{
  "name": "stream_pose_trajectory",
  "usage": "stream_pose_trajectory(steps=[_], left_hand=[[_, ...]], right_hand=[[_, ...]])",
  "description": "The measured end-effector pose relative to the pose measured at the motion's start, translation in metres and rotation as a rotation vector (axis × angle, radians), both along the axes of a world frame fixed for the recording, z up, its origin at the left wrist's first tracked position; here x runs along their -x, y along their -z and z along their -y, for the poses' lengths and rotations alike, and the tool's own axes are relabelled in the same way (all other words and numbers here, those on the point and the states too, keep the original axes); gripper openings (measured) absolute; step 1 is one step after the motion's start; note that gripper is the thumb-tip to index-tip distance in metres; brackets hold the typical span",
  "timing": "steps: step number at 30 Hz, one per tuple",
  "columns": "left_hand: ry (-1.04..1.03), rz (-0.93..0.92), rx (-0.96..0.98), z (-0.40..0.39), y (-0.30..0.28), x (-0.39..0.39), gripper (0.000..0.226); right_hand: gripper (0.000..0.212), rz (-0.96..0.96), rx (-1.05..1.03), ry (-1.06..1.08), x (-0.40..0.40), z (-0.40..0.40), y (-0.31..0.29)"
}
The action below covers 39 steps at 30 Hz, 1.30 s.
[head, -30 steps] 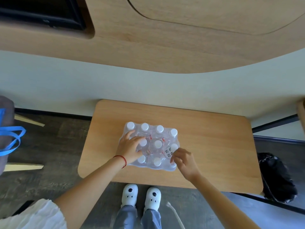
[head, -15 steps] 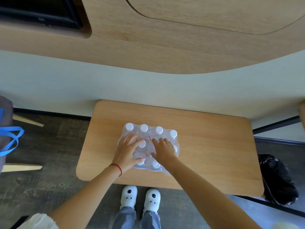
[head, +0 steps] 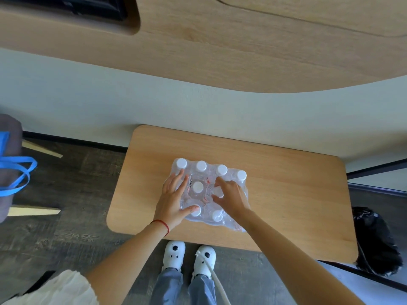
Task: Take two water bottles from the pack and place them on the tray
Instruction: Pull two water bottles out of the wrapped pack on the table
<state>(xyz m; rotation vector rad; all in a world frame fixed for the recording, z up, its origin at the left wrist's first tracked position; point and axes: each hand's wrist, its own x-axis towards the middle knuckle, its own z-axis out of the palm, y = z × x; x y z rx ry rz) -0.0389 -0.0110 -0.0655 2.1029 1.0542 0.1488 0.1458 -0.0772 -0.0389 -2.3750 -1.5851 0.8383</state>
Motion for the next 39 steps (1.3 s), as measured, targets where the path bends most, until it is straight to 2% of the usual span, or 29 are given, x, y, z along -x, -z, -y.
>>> stream_pose_trajectory(steps=[6, 11, 14, 16, 18, 19, 23, 26, 28, 30, 32, 33, 34, 36, 39], left_hand=[[-0.007, 0.028, 0.002, -0.001, 0.005, 0.001, 0.097], [-0.004, 0.015, 0.016, -0.002, 0.001, 0.000, 0.096], [-0.027, -0.020, 0.128, -0.008, -0.022, -0.011, 0.111], [0.007, 0.098, 0.318, -0.016, -0.052, -0.022, 0.116], [0.104, 0.325, 0.575, -0.023, -0.085, -0.035, 0.102], [0.148, 0.377, 0.627, -0.026, -0.099, -0.040, 0.092], [0.127, 0.525, 0.681, -0.028, -0.128, -0.040, 0.059], [0.048, 0.633, 0.669, -0.029, -0.126, -0.024, 0.053], [-0.015, 0.685, 0.703, -0.032, -0.120, -0.009, 0.053], [-0.049, 0.703, 0.717, -0.038, -0.113, 0.008, 0.050], [-0.066, 0.710, 0.714, -0.044, -0.112, 0.022, 0.047], [-0.066, 0.701, 0.706, -0.048, -0.112, 0.025, 0.047], [-0.060, 0.686, 0.697, -0.051, -0.113, 0.027, 0.048], [-0.056, 0.663, 0.682, -0.055, -0.115, 0.028, 0.048], [-0.045, 0.635, 0.675, -0.057, -0.115, 0.025, 0.047]], right_hand=[[0.029, -0.007, -0.133, 0.029, -0.007, 0.005, -0.028], [0.029, -0.090, -0.272, 0.037, -0.014, -0.003, -0.072], [0.033, -0.181, -0.359, 0.046, -0.018, -0.014, -0.112], [0.042, -0.276, -0.377, 0.066, -0.021, -0.026, -0.142], [0.043, -0.361, -0.364, 0.078, -0.022, -0.038, -0.169], [0.041, -0.400, -0.355, 0.083, -0.021, -0.044, -0.179], [0.028, -0.568, -0.405, 0.139, -0.005, -0.056, -0.194], [0.020, -0.788, -0.393, 0.143, -0.001, -0.057, -0.183], [0.017, -0.894, -0.356, 0.237, -0.002, -0.055, -0.154], [0.020, -0.752, -0.217, 0.370, -0.001, -0.050, -0.108], [0.029, -0.463, 0.135, 0.282, 0.006, -0.039, -0.054], [0.040, -0.378, 0.272, 0.210, 0.013, -0.032, -0.031], [0.052, -0.355, 0.320, 0.173, 0.021, -0.026, -0.012], [0.061, -0.352, 0.232, 0.213, 0.034, -0.019, 0.012], [0.058, -0.284, 0.039, 0.286, 0.040, -0.021, 0.030]])
